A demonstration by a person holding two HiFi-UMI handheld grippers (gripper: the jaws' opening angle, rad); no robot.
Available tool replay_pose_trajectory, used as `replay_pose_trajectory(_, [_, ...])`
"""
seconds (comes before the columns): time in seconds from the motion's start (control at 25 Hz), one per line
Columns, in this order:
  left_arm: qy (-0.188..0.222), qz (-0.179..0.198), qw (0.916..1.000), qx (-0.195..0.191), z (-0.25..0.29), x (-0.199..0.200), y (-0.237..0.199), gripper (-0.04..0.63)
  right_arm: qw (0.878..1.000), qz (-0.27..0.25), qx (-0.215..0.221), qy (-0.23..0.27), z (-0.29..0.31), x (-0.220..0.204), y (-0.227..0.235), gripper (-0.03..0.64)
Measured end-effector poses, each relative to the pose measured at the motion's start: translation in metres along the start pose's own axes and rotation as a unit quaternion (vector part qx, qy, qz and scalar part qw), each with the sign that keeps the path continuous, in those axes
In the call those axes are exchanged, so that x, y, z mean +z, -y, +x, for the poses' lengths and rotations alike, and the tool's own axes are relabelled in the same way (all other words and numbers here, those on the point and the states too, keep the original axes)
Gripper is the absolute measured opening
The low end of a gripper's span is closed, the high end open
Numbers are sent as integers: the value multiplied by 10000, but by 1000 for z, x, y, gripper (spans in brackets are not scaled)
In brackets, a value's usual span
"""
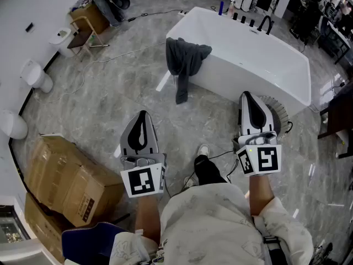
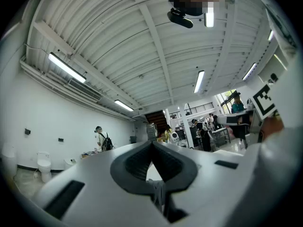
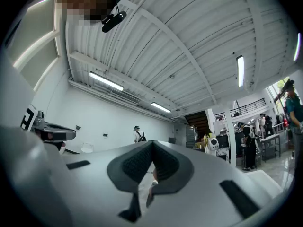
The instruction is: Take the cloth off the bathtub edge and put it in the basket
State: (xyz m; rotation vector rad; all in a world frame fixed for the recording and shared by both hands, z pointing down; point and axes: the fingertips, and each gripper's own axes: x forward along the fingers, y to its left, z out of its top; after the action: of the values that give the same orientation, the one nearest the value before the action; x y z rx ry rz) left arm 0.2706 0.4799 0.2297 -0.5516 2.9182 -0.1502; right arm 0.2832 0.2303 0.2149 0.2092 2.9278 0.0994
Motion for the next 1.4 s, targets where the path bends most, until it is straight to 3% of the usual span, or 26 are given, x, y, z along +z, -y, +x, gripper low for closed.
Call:
replay_pose_trajectory(0.6, [-112,-32,9997,-206,63,-20,27,5,9996,222,-155,-125,31,-38,40,-12])
replay_pose_trajectory(1.08, [-413,-103,9984,-371,183,-67,44,5,9960,659,-341,-508,116,-108,100,-12])
replay_pose_trajectory(1.4, [-563,-185,9976,-356,265,-82,62,5,9937,1024,-227,-384,173,-125,156,-12])
